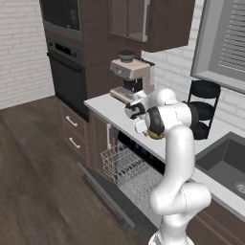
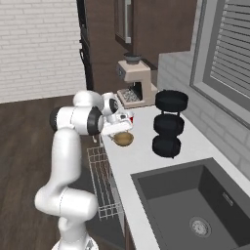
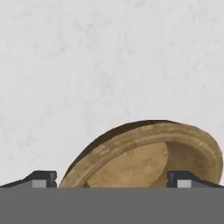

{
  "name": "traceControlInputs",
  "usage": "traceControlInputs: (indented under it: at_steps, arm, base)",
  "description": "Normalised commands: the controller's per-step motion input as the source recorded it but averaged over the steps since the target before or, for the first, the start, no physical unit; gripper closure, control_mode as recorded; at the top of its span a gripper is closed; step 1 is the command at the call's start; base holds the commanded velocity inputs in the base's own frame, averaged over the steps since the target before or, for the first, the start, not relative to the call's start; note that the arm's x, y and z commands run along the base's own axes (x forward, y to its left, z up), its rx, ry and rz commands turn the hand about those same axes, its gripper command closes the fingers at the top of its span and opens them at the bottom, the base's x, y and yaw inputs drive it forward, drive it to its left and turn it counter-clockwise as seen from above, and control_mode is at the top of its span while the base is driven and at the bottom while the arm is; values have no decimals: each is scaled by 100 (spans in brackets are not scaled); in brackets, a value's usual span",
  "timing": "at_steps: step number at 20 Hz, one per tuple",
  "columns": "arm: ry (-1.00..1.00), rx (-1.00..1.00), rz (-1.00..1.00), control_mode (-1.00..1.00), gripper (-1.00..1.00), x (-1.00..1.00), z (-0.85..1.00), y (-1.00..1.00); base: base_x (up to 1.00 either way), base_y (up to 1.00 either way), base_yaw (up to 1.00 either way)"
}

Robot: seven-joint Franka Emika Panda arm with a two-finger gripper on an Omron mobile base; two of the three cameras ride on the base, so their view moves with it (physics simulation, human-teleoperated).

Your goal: Pick up the cup and bowl from the counter, place them in the dishwasher, and close the dishwasher door.

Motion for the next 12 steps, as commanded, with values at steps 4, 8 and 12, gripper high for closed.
traceControlInputs:
  at_steps: [4,8,12]
  arm:
    - [8,0,0,-100,-100,0,-30,-14]
    - [5,0,0,-100,-100,0,-28,-13]
    - [3,0,2,-100,100,0,-28,-6]
  base:
    - [0,0,0]
    - [0,0,0]
    - [0,0,0]
